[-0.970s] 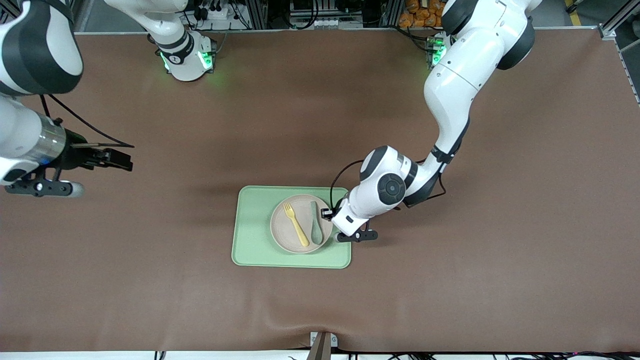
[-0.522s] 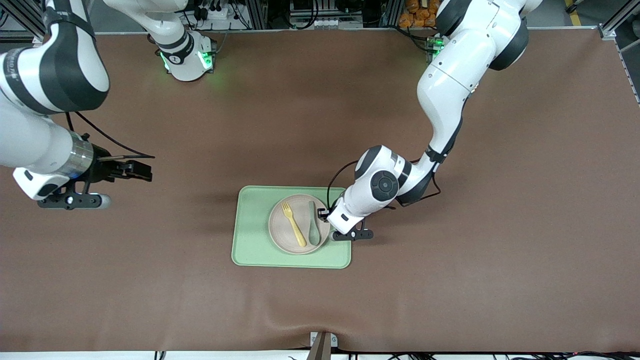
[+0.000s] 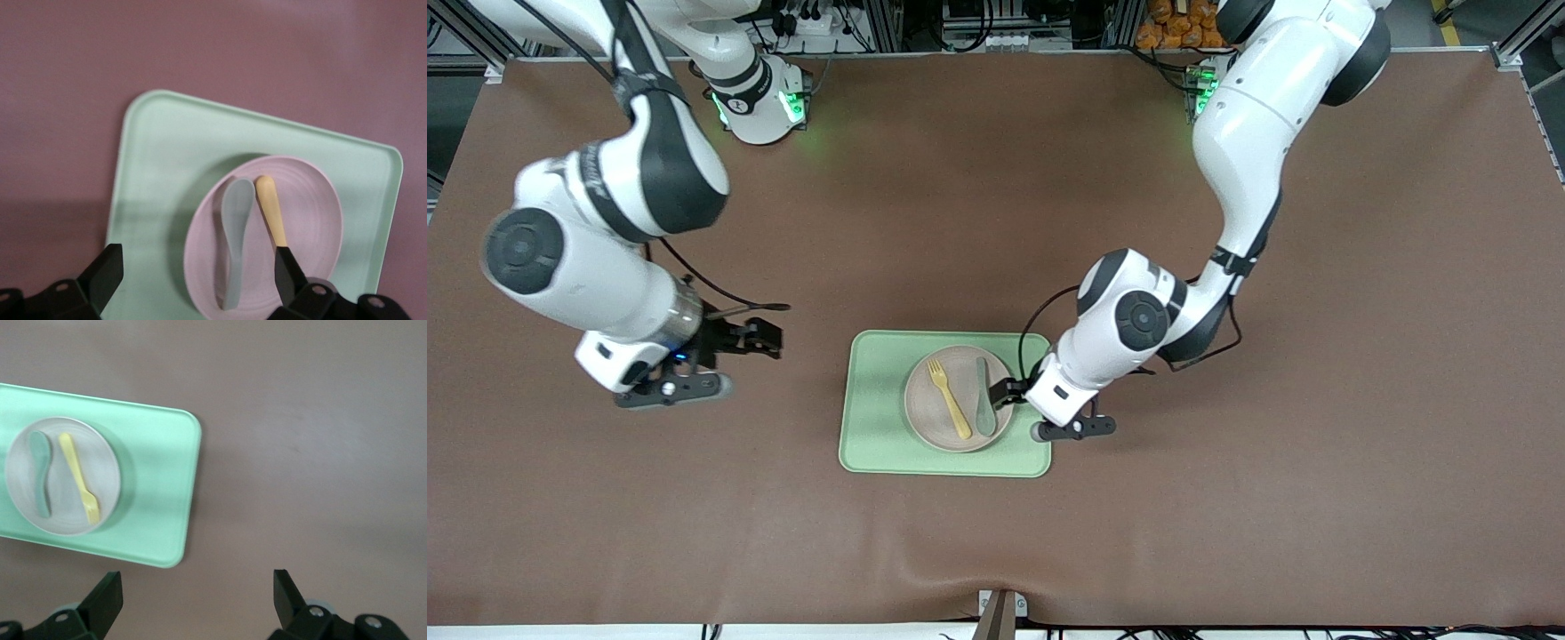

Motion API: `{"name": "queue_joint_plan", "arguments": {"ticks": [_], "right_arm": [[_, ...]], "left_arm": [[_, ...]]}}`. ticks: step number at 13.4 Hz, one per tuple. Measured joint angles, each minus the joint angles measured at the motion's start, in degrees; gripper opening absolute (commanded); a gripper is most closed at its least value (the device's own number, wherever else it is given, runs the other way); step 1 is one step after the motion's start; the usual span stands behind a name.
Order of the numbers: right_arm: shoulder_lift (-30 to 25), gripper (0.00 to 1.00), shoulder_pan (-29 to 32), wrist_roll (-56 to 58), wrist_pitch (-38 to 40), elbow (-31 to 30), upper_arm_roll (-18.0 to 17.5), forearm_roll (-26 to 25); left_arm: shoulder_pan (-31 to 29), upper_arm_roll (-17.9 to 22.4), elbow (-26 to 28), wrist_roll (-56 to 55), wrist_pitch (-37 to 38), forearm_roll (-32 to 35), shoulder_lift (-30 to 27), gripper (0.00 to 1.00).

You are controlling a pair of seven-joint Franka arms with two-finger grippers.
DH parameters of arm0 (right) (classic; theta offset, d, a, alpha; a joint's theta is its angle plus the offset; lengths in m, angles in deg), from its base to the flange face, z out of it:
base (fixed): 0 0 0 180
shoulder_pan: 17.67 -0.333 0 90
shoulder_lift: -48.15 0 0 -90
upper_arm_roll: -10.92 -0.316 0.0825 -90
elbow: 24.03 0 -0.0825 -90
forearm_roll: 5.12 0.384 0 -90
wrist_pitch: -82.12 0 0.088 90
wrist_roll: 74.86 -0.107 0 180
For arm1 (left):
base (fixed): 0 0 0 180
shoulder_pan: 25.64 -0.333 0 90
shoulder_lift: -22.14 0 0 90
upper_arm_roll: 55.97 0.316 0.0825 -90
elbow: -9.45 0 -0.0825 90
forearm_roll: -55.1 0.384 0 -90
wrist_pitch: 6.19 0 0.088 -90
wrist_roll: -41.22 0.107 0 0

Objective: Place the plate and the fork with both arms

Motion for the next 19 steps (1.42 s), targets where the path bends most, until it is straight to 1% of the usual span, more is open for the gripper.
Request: {"name": "queue_joint_plan", "arguments": {"ticks": [2,4,6,8,9,10,11,13,15,16,19], "right_arm": [[4.18,1.00,-3.35,0.55,-3.96,2.31,-0.05,0.01],[8.69,1.00,-6.22,0.56,-7.42,4.91,-0.01,0.00],[13.30,1.00,-7.74,0.73,-11.66,6.86,0.02,-0.04],[17.31,0.94,-8.50,1.21,-16.34,7.67,0.07,-0.09],[18.98,0.88,-9.08,1.25,-18.16,8.00,0.11,-0.14],[20.50,0.85,-9.96,1.29,-19.42,8.59,0.20,-0.40],[21.88,0.85,-11.23,1.28,-20.15,9.48,0.56,-1.05],[24.26,0.82,-14.76,1.10,-20.65,11.54,2.87,-1.32],[26.07,0.78,-17.24,0.20,-21.54,12.44,4.58,-1.36],[26.71,0.75,-17.75,0.01,-21.74,12.65,4.83,-1.42],[27.82,0.73,-18.45,-0.10,-21.96,12.78,5.01,-1.66]], "left_arm": [[-3.12,0.17,-0.12,0.01,6.21,0.89,-3.61,1.00],[-6.48,0.25,-0.13,0.01,13.09,3.52,-7.54,1.00],[-10.02,0.38,0.13,0.02,18.95,4.69,-11.63,1.00],[-14.03,0.56,1.15,0.51,23.37,5.11,-15.50,1.00],[-16.01,0.60,1.95,1.45,24.80,5.85,-17.19,1.00],[-17.97,0.61,2.90,2.80,25.98,7.00,-18.83,1.00],[-19.61,0.62,3.90,4.50,26.75,7.67,-20.38,1.00],[-22.22,0.60,6.42,8.49,27.94,8.04,-23.83,1.00],[-24.12,0.60,8.56,12.05,31.29,8.08,-27.63,1.00],[-24.69,0.59,9.14,13.28,33.73,8.08,-29.36,1.00],[-25.55,0.60,10.21,14.28,39.69,8.11,-33.54,1.00]]}}
